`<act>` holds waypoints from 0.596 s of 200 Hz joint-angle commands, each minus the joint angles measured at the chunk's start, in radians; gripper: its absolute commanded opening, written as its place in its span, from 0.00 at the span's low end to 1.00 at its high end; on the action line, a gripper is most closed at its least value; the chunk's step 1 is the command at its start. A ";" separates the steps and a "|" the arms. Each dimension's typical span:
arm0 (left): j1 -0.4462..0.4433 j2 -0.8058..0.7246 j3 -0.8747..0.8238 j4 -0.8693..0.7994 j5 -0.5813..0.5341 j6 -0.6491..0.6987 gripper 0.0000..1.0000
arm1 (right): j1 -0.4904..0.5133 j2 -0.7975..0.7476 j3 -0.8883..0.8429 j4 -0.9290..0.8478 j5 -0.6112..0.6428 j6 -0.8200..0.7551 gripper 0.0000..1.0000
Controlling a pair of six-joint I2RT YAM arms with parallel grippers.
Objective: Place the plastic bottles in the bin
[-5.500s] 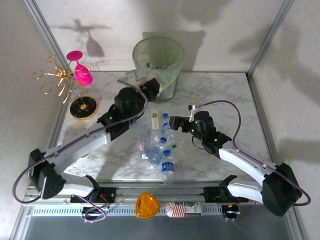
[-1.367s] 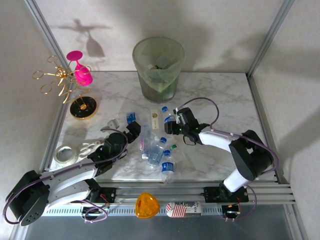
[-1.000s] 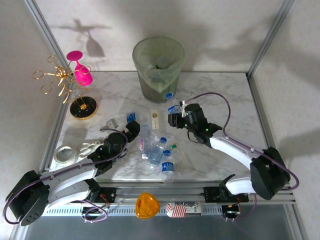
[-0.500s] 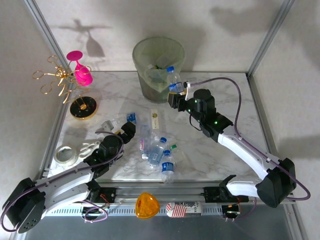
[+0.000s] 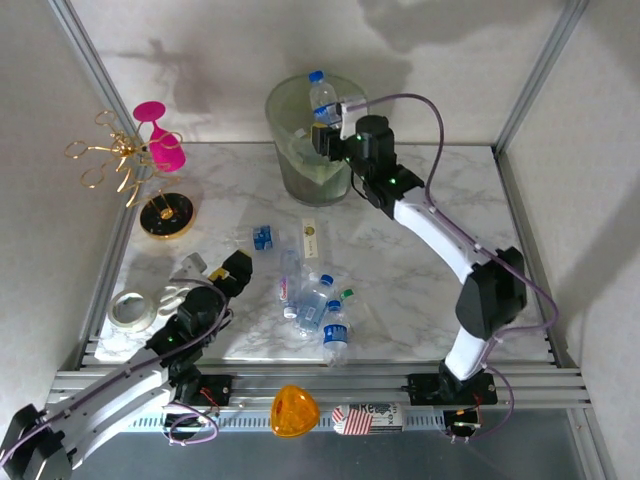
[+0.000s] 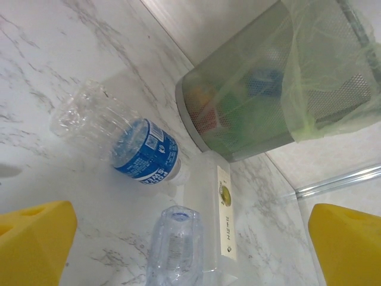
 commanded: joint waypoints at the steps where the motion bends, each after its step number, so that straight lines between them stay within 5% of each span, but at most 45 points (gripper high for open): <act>1: 0.015 -0.074 -0.023 -0.119 -0.054 -0.011 1.00 | -0.017 0.079 0.148 -0.030 0.008 -0.032 0.54; 79: 0.025 -0.145 -0.025 -0.167 -0.072 -0.011 1.00 | -0.041 0.367 0.513 -0.217 -0.005 -0.049 0.59; 119: 0.026 -0.135 -0.014 -0.172 -0.066 -0.008 1.00 | -0.042 0.404 0.575 -0.240 -0.008 -0.044 0.78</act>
